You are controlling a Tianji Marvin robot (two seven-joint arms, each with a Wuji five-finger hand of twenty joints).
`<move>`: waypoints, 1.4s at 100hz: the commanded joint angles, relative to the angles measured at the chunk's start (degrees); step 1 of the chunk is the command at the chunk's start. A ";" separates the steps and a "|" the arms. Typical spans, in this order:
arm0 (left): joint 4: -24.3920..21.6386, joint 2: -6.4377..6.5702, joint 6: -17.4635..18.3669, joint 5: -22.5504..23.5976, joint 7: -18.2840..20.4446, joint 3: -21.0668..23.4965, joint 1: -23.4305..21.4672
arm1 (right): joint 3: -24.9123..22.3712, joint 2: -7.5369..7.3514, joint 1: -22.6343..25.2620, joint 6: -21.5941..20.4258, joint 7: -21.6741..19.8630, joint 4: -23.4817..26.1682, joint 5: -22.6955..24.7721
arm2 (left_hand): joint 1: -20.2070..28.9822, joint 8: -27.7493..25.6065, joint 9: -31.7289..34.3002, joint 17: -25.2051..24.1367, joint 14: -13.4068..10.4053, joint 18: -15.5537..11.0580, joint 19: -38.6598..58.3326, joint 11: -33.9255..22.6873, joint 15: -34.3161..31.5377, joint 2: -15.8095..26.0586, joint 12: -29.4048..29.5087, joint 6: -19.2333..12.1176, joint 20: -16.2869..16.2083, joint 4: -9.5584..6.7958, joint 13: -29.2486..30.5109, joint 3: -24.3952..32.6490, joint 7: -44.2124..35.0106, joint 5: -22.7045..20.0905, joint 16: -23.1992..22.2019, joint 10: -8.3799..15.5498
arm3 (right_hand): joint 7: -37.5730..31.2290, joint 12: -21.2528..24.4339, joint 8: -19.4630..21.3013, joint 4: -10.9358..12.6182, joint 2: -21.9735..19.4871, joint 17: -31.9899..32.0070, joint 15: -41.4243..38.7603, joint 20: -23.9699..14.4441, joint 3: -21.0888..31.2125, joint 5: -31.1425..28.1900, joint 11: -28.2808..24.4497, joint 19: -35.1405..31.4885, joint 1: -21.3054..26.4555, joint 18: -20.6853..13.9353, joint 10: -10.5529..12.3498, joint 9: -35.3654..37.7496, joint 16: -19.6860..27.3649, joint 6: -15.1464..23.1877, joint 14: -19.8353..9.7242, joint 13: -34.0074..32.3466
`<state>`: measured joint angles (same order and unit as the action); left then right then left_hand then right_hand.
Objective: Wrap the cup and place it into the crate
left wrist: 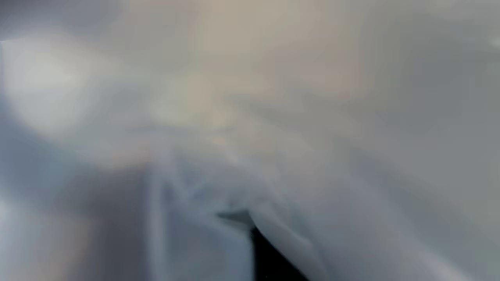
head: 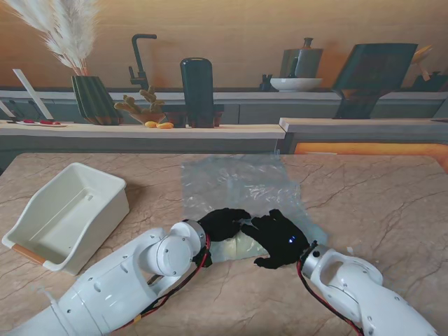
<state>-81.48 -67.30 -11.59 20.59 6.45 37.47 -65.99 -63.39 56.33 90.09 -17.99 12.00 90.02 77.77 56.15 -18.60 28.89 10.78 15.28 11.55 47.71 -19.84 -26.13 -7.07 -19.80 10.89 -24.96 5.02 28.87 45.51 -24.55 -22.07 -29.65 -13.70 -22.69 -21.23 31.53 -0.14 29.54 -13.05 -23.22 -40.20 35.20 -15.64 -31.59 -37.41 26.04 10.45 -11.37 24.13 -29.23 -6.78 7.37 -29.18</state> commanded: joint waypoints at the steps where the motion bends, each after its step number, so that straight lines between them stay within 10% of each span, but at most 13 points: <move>1: 3.71 0.22 -0.87 -0.60 0.47 -0.86 -2.27 | 1.13 0.48 -1.99 0.42 -2.63 -2.06 -0.35 | 11.34 1.23 -2.36 -1.58 -1.63 -2.17 -0.77 -1.16 -0.82 -7.92 0.50 -1.26 1.10 -5.64 -2.24 1.47 -1.28 3.05 0.64 1.06 | -2.25 0.28 0.54 0.28 2.17 0.97 -0.71 0.69 1.89 -2.48 -0.69 1.46 -0.90 0.97 -1.68 -1.65 0.30 1.74 1.32 0.11; 21: 5.49 -2.53 0.47 -4.52 -7.35 1.97 -4.73 | 8.56 0.49 -9.12 1.80 -6.13 -9.06 -4.94 | -9.93 2.92 -5.07 -6.19 1.02 -0.63 -0.37 0.07 -0.73 -4.16 0.65 -0.42 0.68 -4.62 -6.03 -12.66 1.71 5.73 0.72 -0.97 | -3.87 -0.30 2.06 0.81 3.54 -0.61 -3.44 1.25 4.35 -3.65 -3.53 0.96 1.84 0.70 -1.61 -0.44 -0.54 2.30 0.64 -1.87; 47: 4.80 -3.40 5.57 -2.12 -14.55 5.21 -6.60 | 15.81 0.81 -15.37 3.36 -8.52 -14.66 -10.10 | -12.85 2.35 -6.09 -7.86 2.06 1.04 -1.52 1.90 0.98 -3.81 0.31 -0.51 1.37 -3.19 -8.22 -38.04 4.37 5.42 1.22 -1.33 | -16.46 -2.81 5.80 2.28 2.79 -3.87 -14.26 0.80 11.70 -12.90 -9.90 -8.77 7.42 1.10 1.55 10.64 -5.47 11.23 -1.23 -10.93; 51: 3.78 -3.18 6.11 -1.33 -15.10 6.07 -7.16 | 16.46 0.97 -16.01 3.64 -9.09 -15.22 -11.33 | -12.23 2.23 -6.35 -8.16 1.94 1.02 -1.77 2.13 1.32 -3.25 0.30 -0.76 1.49 -3.33 -8.69 -39.86 4.53 5.40 1.31 -1.19 | -23.12 -3.90 0.84 -0.31 4.30 -4.60 -16.71 0.78 13.68 -14.63 -11.07 -11.78 10.41 0.82 2.41 13.94 -6.95 14.00 -1.42 -13.16; 65: -0.92 -2.01 9.30 2.96 -17.22 10.08 -10.01 | 17.12 1.47 -17.19 3.94 -14.66 -15.47 -16.83 | -11.92 2.02 -6.55 -8.90 1.41 1.54 -2.97 3.03 3.36 -2.63 0.55 -1.72 1.98 -3.25 -10.23 -41.17 4.80 3.73 2.17 -0.72 | -36.26 -5.45 -4.69 -0.29 6.41 -7.71 -23.70 -2.10 20.18 -21.73 -12.83 -20.30 18.89 0.06 2.57 25.18 -10.30 19.49 -0.63 -19.38; 107: -9.13 4.46 23.32 22.02 -9.43 16.55 -16.10 | 18.23 1.98 -19.42 10.93 -27.05 -15.06 -28.94 | -9.07 -1.85 -3.19 -7.83 -1.22 1.34 -8.62 5.67 9.18 -8.69 0.27 -2.81 1.97 -3.31 -8.70 -41.93 4.03 -1.89 4.31 0.68 | -34.76 -6.80 -4.01 -1.54 5.33 -6.78 -24.52 -3.30 23.86 -25.34 -11.74 -24.26 21.44 -0.52 0.87 26.88 -12.07 16.83 1.90 -18.72; 111: -8.74 4.89 23.08 23.65 -8.47 15.90 -15.78 | 18.58 2.02 -19.95 11.33 -27.83 -15.49 -30.15 | -17.06 -1.57 -4.16 -7.87 -1.43 1.09 -9.64 6.12 9.99 -13.05 0.47 -1.72 1.51 -2.20 -9.22 -26.44 5.57 -0.68 4.78 0.77 | -34.61 -6.79 -3.84 -1.71 5.02 -6.36 -24.05 -3.08 23.64 -25.25 -11.45 -23.73 21.54 -0.50 0.94 26.54 -11.95 17.01 1.87 -18.18; 140: -1.58 5.53 21.13 25.41 -5.21 7.17 -8.42 | 21.66 1.88 -24.62 16.22 -37.43 -17.94 -42.19 | -21.88 -1.02 -9.09 -8.95 -3.90 -0.26 -15.33 6.80 13.46 -19.54 1.65 -2.62 3.10 -1.57 -12.48 -15.95 6.04 5.20 8.29 2.13 | -31.23 -5.76 1.87 -2.44 -0.47 -1.20 -14.12 3.56 19.55 -26.16 -5.79 -8.85 23.32 1.53 0.22 20.78 -7.72 20.61 0.88 -12.08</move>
<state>-84.61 -61.44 9.57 44.94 -0.02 45.46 -75.26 -43.74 58.76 63.87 -2.31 -23.17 75.66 34.79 35.63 -19.70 17.74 2.71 12.26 12.49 33.70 -10.53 -13.15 -24.39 -18.59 8.25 -22.47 1.39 17.15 27.64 -17.14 -16.16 -22.31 -13.12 -42.60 -31.83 31.47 -6.21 44.08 -15.97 -41.43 -38.57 39.72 -24.64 -43.82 -49.76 24.36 10.89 -13.27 44.81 -40.19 -14.62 10.65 -43.35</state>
